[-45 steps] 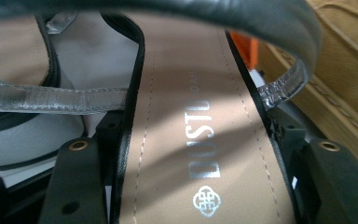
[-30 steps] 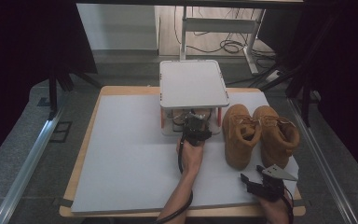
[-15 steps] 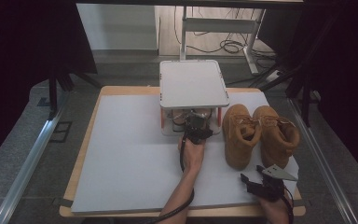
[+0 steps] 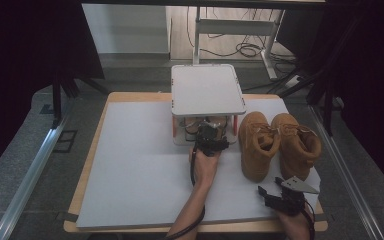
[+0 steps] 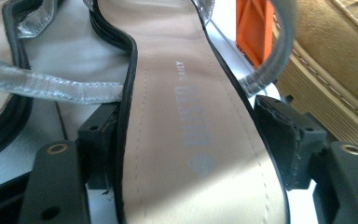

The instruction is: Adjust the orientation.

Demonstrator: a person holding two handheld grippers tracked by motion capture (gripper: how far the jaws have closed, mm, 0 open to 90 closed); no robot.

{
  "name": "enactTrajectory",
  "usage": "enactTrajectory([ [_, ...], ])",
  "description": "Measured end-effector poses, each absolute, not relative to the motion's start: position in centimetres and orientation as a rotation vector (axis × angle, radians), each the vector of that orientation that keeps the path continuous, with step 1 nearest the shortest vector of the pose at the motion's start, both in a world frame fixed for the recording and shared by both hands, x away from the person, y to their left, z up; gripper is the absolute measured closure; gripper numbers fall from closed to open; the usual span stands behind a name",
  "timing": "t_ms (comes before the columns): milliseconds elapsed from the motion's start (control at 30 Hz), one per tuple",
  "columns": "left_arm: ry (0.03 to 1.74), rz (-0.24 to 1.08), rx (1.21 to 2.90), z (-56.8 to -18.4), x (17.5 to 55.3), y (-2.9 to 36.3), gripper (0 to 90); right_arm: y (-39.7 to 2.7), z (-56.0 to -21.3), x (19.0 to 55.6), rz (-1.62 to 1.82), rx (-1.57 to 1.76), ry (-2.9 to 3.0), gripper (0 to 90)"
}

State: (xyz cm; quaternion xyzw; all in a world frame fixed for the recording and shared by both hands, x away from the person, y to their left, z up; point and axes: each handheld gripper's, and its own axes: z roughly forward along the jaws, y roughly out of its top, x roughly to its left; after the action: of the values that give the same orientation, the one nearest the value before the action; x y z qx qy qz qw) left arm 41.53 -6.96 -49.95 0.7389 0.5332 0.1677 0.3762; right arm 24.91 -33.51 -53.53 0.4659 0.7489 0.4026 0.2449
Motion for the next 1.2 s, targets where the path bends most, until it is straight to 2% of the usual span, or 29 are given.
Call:
enactTrajectory([
  [667, 1.265, 0.420, 1.900, -49.6, 36.7, -3.8, 29.2, -33.5, -53.5, 24.9, 1.097, 1.272, 2.045, 21.6],
  [1000, 1.199, 0.419, 1.894, -49.7, 34.8, -2.3, 47.1, -33.5, -53.5, 24.9, 1.095, 1.272, 2.046, 21.6],
  [1200, 1.154, 0.392, 1.911, -50.1, 34.9, -2.6, 64.6, -33.5, -53.5, 24.9, 1.095, 1.272, 2.046, 21.6],
])
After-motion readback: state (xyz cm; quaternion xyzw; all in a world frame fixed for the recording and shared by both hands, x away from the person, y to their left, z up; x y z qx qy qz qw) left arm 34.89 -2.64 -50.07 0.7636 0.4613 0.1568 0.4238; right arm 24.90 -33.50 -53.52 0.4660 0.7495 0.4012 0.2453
